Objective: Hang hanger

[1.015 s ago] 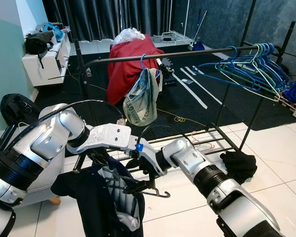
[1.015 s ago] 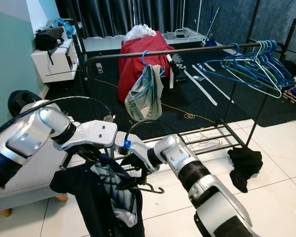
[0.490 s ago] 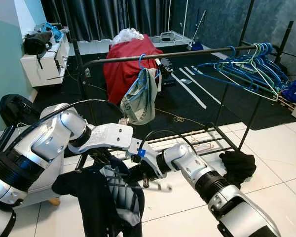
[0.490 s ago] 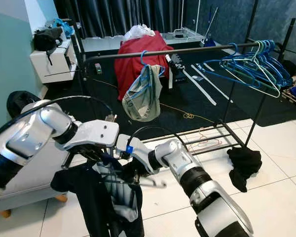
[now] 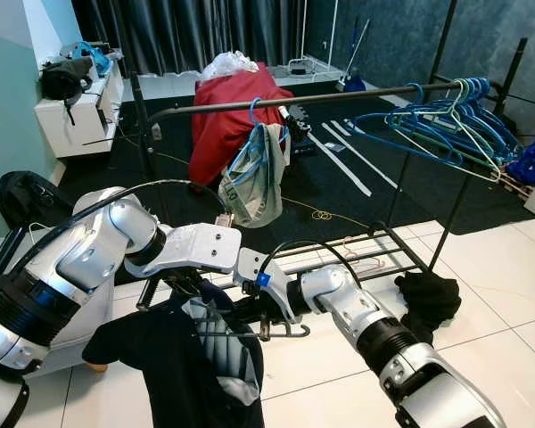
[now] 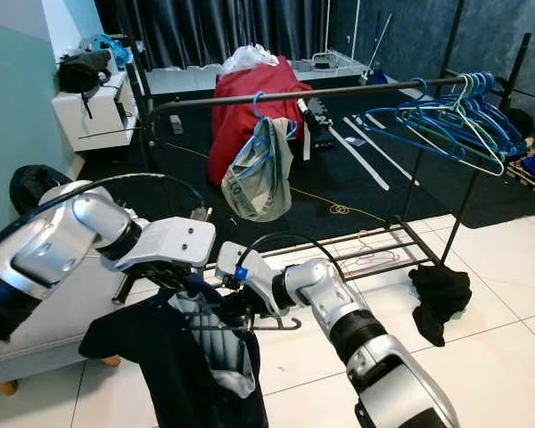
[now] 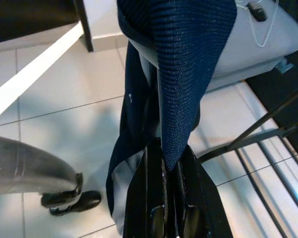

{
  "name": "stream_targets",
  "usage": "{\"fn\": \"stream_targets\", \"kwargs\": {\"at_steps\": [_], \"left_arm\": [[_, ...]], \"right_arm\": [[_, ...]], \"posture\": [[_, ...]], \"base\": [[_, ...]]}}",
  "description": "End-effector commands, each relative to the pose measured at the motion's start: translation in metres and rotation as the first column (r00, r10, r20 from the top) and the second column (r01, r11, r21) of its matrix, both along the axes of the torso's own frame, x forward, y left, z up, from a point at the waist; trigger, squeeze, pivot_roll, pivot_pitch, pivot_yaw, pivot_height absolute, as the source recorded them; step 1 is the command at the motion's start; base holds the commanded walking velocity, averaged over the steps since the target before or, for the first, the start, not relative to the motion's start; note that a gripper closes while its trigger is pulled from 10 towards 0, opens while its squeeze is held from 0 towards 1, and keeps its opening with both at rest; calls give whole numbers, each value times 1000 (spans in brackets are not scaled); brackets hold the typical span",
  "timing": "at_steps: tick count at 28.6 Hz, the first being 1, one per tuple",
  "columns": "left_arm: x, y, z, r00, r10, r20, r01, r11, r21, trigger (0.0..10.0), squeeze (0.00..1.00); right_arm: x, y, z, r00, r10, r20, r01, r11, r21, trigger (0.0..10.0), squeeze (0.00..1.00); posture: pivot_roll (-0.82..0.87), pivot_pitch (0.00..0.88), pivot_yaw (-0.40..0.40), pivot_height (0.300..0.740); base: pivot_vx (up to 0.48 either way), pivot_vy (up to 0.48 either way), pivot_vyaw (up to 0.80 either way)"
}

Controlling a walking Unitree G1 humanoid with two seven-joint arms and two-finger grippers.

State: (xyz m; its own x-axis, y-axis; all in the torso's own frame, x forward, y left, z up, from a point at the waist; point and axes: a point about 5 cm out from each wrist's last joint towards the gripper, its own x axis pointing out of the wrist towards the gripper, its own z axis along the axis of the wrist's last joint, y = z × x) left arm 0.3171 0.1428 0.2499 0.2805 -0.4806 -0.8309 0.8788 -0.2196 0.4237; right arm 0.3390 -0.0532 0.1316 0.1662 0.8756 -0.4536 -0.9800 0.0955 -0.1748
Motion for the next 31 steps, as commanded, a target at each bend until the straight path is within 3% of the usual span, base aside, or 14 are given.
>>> {"fn": "stream_targets", "kwargs": {"at_steps": [1, 4, 5, 7, 8, 13, 14, 23, 24, 25, 26, 28, 30, 31], "left_arm": [[-2, -2, -2, 1000, -22, 7, 22, 1000, -15, 0, 0], [-2, -2, -2, 1000, -24, 12, 24, 1000, -19, 0, 0], [1, -5, -1, 999, -15, 44, 17, 999, -48, 10000, 0], [1, -5, -1, 999, -15, 44, 17, 999, -48, 10000, 0], [2, -7, 0, 998, -17, 53, 20, 998, -60, 10000, 1000], [3, -9, 3, 997, -24, 73, 30, 996, -83, 10000, 1000], [4, -8, 3, 997, -16, 76, 23, 995, -95, 10000, 0], [5, 0, 5, 998, 34, 57, -22, 981, -194, 10000, 0], [7, 11, 11, 994, 103, 22, -92, 949, -303, 10000, 0], [7, 11, 11, 994, 103, 22, -92, 949, -303, 10000, 0], [11, 29, 18, 981, 192, -2, -177, 899, -401, 10000, 0], [11, 29, 18, 981, 192, -2, -177, 899, -401, 10000, 0], [19, 79, 20, 921, 388, -11, -345, 805, -483, 10000, 0], [19, 79, 20, 921, 388, -11, -345, 805, -483, 10000, 0]], "right_arm": [[0, 3, 8, 999, -7, 42, 3, 996, 84, 0, 0], [-1, 2, 8, 999, -13, 47, 9, 995, 96, 0, 0], [-1, 2, 7, 998, -21, 53, 15, 994, 112, 0, 0], [-1, 2, 7, 998, -21, 53, 15, 994, 112, 0, 0], [-1, 2, 8, 998, -32, 58, 24, 991, 133, 0, 0], [-1, 2, 9, 996, -54, 73, 40, 984, 171, 0, 0], [-1, 2, 10, 995, -61, 77, 45, 981, 189, 0, 0], [0, 1, 12, 993, -78, 87, 57, 972, 228, 0, 0], [0, -1, 14, 991, -93, 95, 66, 965, 254, 0, 0], [0, -1, 14, 991, -93, 95, 66, 965, 254, 0, 0], [1, -4, 17, 989, -108, 100, 75, 955, 286, 0, 0], [1, -4, 17, 989, -108, 100, 75, 955, 286, 0, 0], [2, -10, 24, 988, -120, 97, 80, 936, 344, 0, 0], [2, -10, 24, 988, -120, 97, 80, 936, 344, 0, 0]], "posture": [[-73, 6, 21, 740], [-74, 6, 23, 740], [-74, 6, 24, 740], [-74, 6, 24, 740], [-73, 3, 26, 740], [-69, 7, 26, 740], [-71, 8, 27, 740], [-71, 10, 29, 740], [-70, 16, 30, 740], [-70, 16, 30, 740], [-70, 20, 25, 740], [-70, 20, 25, 740], [-65, 26, 12, 740], [-65, 26, 12, 740]], "base": [[0, 0, 0], [0, 0, 0], [0, 0, 0], [0, 0, 0], [0, 0, 0], [0, 0, 0], [0, 0, 0], [0, 0, 0], [0, 0, 0], [0, 0, 0], [0, 0, 0], [0, 0, 0], [0, 0, 0], [0, 0, 0]]}}
